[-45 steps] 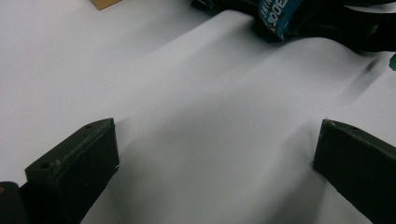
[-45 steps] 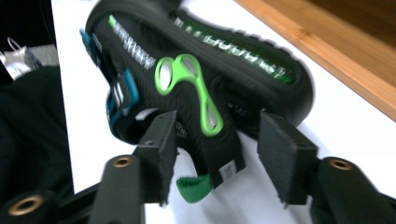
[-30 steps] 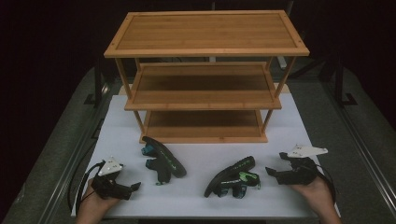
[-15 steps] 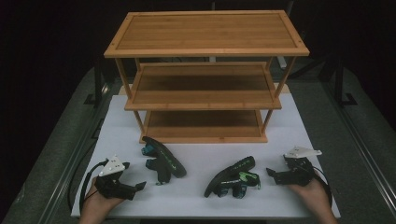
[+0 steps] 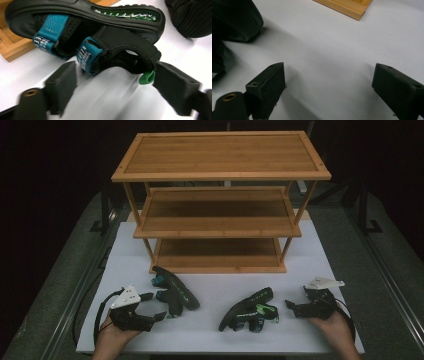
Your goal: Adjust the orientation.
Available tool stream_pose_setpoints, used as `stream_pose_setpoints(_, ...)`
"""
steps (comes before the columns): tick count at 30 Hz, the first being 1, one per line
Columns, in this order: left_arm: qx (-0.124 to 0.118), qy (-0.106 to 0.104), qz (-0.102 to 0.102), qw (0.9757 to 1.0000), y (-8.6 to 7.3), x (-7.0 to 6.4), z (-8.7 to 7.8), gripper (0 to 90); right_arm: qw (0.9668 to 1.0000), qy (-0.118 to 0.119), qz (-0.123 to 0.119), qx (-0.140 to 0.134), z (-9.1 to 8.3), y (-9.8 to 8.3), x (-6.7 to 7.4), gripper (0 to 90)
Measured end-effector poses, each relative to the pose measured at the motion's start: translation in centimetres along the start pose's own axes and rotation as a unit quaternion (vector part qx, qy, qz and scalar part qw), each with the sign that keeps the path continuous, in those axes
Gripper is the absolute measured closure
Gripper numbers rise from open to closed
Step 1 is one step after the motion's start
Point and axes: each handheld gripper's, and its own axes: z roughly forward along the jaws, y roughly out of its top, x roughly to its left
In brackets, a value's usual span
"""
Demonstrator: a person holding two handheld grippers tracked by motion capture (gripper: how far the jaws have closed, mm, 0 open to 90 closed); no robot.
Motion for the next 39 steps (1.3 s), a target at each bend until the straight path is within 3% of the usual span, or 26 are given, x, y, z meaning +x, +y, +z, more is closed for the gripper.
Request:
stream_pose_setpoints(2,0.005,0.008,0.000,1.0000,-0.1,0.6,0.1,25.2,1.0000,0.000,0.000,0.000,0.0,0.0,0.0,10.5)
stream_pose_setpoints(9,0.014,0.002,0.004,0.9999,0.2,1.8,1.3,44.4,1.0000,0.000,0.000,0.000,0.0,0.0,0.0,10.5)
stream_pose_setpoints(12,0.019,0.004,0.020,0.9996,0.5,1.9,2.2,56.5,1.0000,0.000,0.000,-0.001,0.0,0.0,0.0,10.5)
stream_pose_setpoints(16,0.022,0.020,0.046,0.9985,1.0,1.8,2.1,67.4,1.0000,0.001,0.001,-0.001,0.0,0.0,0.0,10.5)
stream_pose_setpoints(20,0.012,0.019,0.049,0.9986,1.3,1.6,1.8,69.2,1.0000,0.001,0.001,-0.001,0.0,0.0,0.0,10.5)
stream_pose_setpoints(26,-0.027,0.017,0.045,0.9985,2.5,1.6,0.3,71.0,1.0000,0.001,0.001,-0.001,0.0,0.0,0.0,10.6)
stream_pose_setpoints(39,-0.026,0.000,0.068,0.9973,4.4,1.6,-0.9,73.9,1.0000,0.001,0.000,-0.002,0.0,0.0,-0.1,10.7)
